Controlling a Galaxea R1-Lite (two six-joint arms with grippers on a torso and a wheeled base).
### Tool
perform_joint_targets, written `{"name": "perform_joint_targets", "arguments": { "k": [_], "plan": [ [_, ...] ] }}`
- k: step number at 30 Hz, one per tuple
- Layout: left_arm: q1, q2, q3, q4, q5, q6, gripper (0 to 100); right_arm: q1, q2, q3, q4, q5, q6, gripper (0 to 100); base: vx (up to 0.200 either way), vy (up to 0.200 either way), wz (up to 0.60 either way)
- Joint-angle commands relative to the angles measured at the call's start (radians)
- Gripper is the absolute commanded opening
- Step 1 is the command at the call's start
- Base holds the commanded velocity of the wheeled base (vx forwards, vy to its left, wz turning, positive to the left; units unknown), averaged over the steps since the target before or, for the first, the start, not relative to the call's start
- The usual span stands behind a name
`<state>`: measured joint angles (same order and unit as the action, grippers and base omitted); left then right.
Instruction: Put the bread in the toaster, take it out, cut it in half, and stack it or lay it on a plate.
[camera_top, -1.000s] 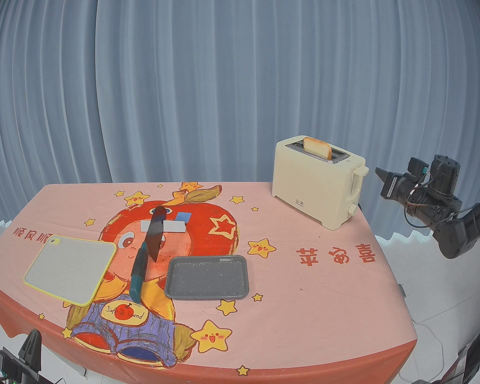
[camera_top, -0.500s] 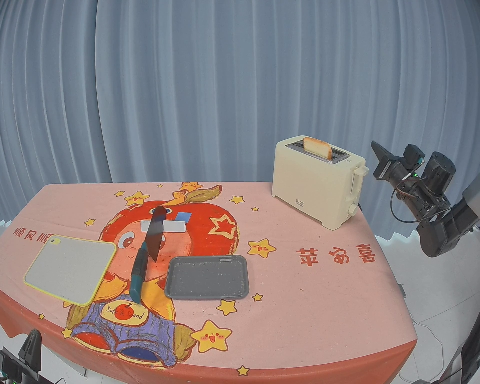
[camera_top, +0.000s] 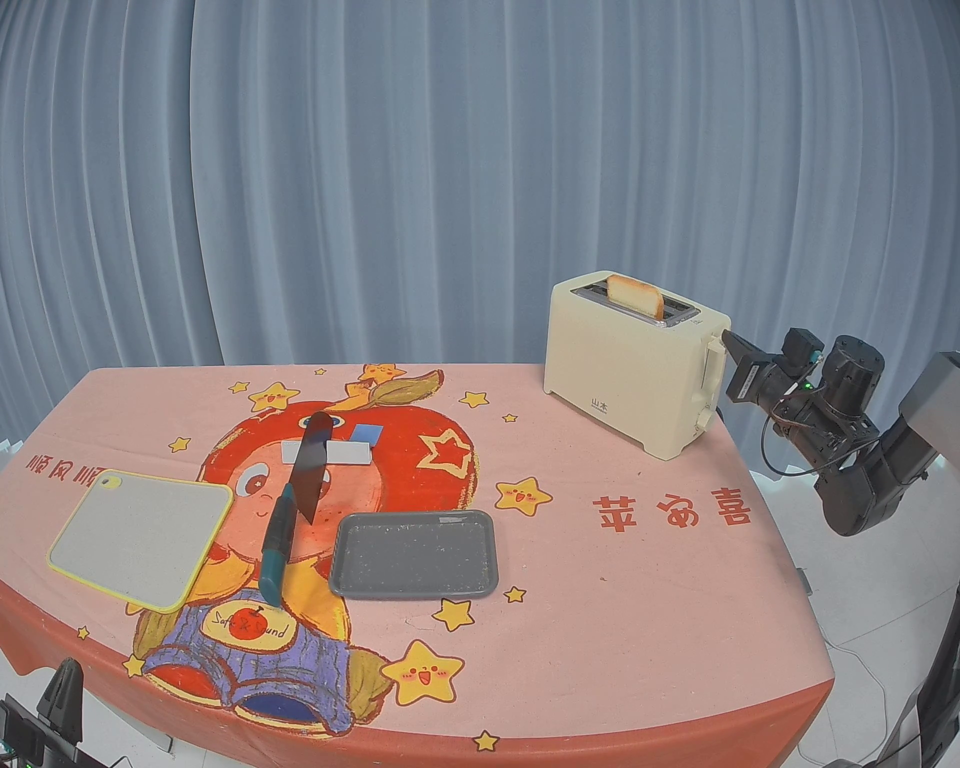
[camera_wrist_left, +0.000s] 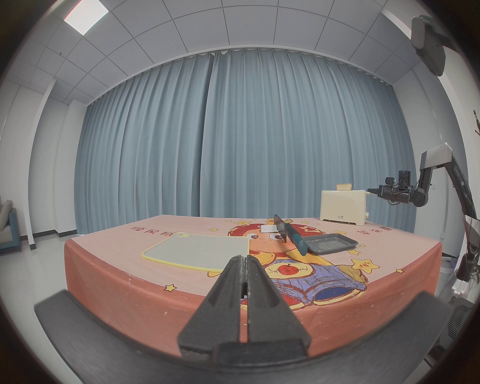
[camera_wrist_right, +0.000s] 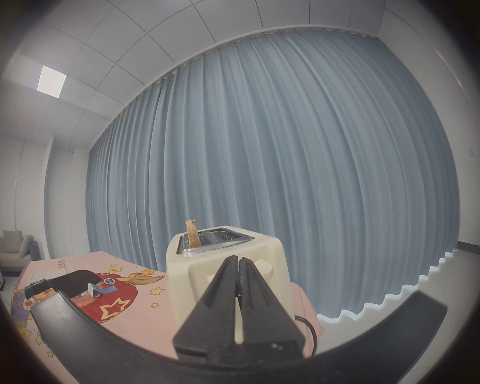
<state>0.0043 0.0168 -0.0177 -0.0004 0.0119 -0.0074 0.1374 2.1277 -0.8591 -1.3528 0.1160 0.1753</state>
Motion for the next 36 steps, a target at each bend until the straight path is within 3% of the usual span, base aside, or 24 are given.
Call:
{"name": "perform_joint_targets", "arguments": {
  "k": [1,20,36],
  "plan": [
    [0.0,0.002,0.018,0.0,0.0,0.0,0,0.004,0.009,0.015,0.006,0.001,-0.002,0,0.0,0.0,0.0],
    [0.0,0.002,0.018,0.0,0.0,0.0,0,0.004,-0.002,0.034,0.124,-0.018,-0.004,0,0.0,0.0,0.0],
    [0.0,0.002,0.018,0.0,0.002,0.0,0,0.011,0.006,0.054,0.127,-0.019,-0.016,0,0.0,0.0,0.0]
  ]
}}
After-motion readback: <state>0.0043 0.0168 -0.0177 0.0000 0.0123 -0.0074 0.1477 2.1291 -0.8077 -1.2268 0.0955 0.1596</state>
